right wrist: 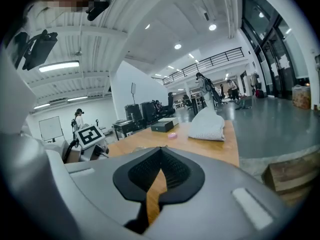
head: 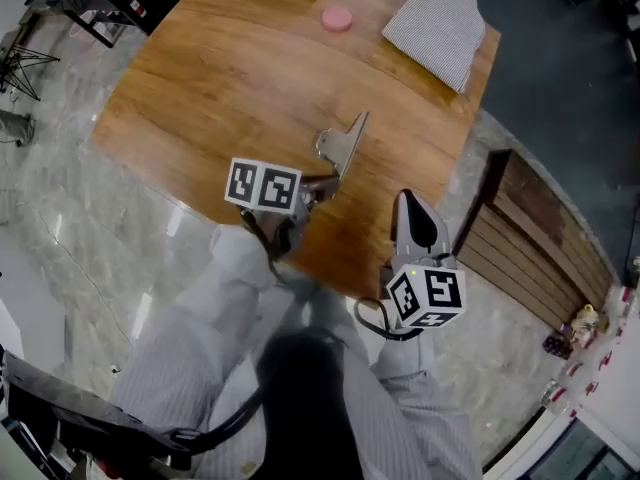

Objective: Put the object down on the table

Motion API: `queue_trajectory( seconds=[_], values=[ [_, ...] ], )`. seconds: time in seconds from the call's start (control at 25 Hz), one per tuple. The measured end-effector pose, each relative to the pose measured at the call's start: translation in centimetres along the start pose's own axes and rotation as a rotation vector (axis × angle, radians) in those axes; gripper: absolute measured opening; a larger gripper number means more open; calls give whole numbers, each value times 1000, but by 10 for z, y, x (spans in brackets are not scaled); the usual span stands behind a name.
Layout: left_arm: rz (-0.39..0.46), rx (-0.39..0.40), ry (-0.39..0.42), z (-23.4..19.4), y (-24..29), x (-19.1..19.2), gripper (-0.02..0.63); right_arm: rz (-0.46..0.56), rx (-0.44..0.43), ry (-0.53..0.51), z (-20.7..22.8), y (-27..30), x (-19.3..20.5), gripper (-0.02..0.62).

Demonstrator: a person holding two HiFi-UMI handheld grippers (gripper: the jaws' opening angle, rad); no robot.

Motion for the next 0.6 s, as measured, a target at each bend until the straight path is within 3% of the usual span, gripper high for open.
queue_trajectory(
  seconds=[0.2, 0.6],
  values=[
    [-88, -35, -90, -37, 21, 16, 3, -56, 12, 44, 9, 4, 23, 14],
    [-145, -67, -179, -67, 42, 29, 3, -101, -11, 82, 17, 21, 39, 14]
  ],
)
Point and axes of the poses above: the fingertips, and each gripper's own axes: y forward along the fingers, z to its right, x out of its underside, the point moved 1 cm from there along -y, backward along the fingers, and after that the axes turned 1 degree about z, right-handed, at the moved point
